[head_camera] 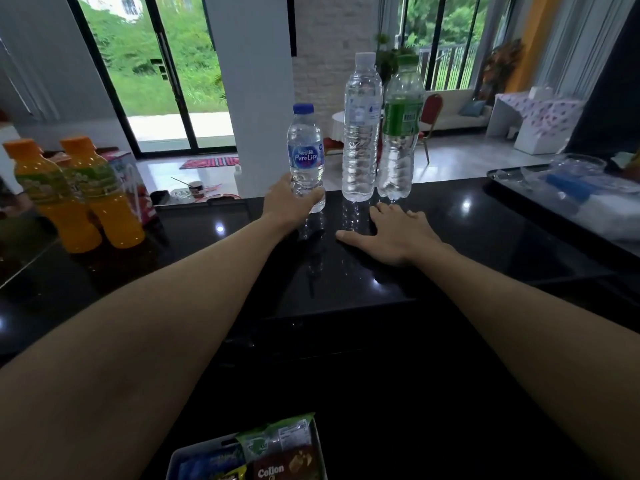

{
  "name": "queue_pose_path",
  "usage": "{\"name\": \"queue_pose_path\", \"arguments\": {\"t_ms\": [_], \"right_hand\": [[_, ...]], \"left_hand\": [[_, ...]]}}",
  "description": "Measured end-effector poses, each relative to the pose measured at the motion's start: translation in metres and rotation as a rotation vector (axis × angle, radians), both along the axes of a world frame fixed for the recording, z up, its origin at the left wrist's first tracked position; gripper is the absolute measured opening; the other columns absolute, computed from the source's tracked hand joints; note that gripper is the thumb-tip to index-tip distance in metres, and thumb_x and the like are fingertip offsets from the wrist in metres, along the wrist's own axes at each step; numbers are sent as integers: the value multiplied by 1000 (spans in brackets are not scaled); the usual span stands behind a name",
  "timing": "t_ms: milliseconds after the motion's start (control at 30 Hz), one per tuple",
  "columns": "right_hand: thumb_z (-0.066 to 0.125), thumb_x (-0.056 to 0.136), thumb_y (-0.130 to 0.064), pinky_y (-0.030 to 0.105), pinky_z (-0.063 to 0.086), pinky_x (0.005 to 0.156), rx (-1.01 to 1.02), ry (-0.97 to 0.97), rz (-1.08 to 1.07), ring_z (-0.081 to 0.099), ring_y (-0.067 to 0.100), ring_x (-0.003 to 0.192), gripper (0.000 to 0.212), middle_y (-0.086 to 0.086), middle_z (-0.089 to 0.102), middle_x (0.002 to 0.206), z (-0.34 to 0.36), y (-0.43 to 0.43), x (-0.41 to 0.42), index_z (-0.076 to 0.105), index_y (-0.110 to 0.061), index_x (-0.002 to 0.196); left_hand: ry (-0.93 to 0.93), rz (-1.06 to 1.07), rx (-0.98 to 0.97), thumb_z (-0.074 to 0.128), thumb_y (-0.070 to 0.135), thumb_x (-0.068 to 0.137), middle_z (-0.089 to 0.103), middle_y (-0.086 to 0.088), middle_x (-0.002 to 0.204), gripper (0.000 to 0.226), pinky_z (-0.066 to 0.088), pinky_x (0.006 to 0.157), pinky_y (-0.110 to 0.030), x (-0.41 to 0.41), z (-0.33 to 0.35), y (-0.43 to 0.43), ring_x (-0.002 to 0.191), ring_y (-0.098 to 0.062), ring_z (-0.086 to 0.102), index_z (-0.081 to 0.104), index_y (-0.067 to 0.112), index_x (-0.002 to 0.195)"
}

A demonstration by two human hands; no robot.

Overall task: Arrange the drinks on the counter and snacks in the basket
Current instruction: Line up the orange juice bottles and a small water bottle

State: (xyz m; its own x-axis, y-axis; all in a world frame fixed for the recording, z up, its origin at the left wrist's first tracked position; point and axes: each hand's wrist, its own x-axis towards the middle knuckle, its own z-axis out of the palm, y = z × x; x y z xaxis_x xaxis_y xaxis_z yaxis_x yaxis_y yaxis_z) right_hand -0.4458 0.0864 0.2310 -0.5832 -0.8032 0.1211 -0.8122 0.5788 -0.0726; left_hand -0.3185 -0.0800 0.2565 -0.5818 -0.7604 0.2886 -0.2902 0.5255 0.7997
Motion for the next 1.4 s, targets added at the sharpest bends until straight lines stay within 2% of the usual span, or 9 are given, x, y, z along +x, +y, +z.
{"name": "queue_pose_path", "arguments": {"t_ms": [233,400,500,667,800,1067,1200,1300,1400], "right_hand": [[11,62,-104,50,22,116,-6,-14,0,28,21,146,127,2,36,158,1,0,2,38,-18,151],[11,61,-104,50,21,116,-7,-14,1,27,20,147,128,1,34,159,0,-1,1,37,-18,152],[9,60,-105,50,18,117,-3,-26,-1,24,20,149,131,1,30,162,0,-1,1,32,-18,155],[8,58,-106,49,17,117,-17,-30,-2,23,19,149,134,0,29,163,-1,-2,0,32,-18,155],[9,58,-106,49,15,118,-26,-34,-3,21,19,151,134,0,27,164,-3,-1,0,30,-18,156],[10,60,-105,49,15,117,-20,-33,4,21,20,151,132,1,26,164,-1,0,1,30,-17,156],[10,60,-105,49,16,117,-25,-27,3,24,19,149,131,1,29,163,-2,0,1,32,-17,155],[11,61,-105,49,16,116,-29,-24,3,24,19,149,130,2,30,162,-2,0,1,32,-17,155],[11,61,-105,49,16,116,-28,-27,5,24,20,149,131,2,30,163,-2,0,1,32,-17,155]], "left_hand": [[-17,35,-35,71,50,86,65,1,117,52,48,97,-38,-13,-5,-5,105,-18,59,58,19,125],[71,11,140,73,49,72,65,14,93,32,52,89,-36,-16,-8,-9,92,-12,64,59,35,97],[77,-13,174,68,47,62,70,6,99,44,54,93,-45,-18,-6,-9,94,-19,67,62,32,103],[70,6,127,75,46,66,62,5,114,67,51,96,-40,-16,-9,-12,104,-18,63,51,23,125],[47,5,99,78,43,75,55,6,114,64,44,88,-31,-20,-14,-18,104,-15,56,47,21,126],[29,58,32,78,59,72,59,8,114,76,51,95,-39,-22,-17,-21,103,-14,60,52,21,133],[17,-1,50,74,52,79,60,4,132,74,43,96,-32,-24,-16,-21,111,-13,58,50,20,141],[1,-32,87,67,48,82,54,1,145,72,38,111,-41,-25,-14,-21,129,-18,53,45,20,145],[-39,-33,46,69,55,79,51,0,143,79,39,110,-47,-24,-13,-17,124,-21,53,42,22,145]]}}
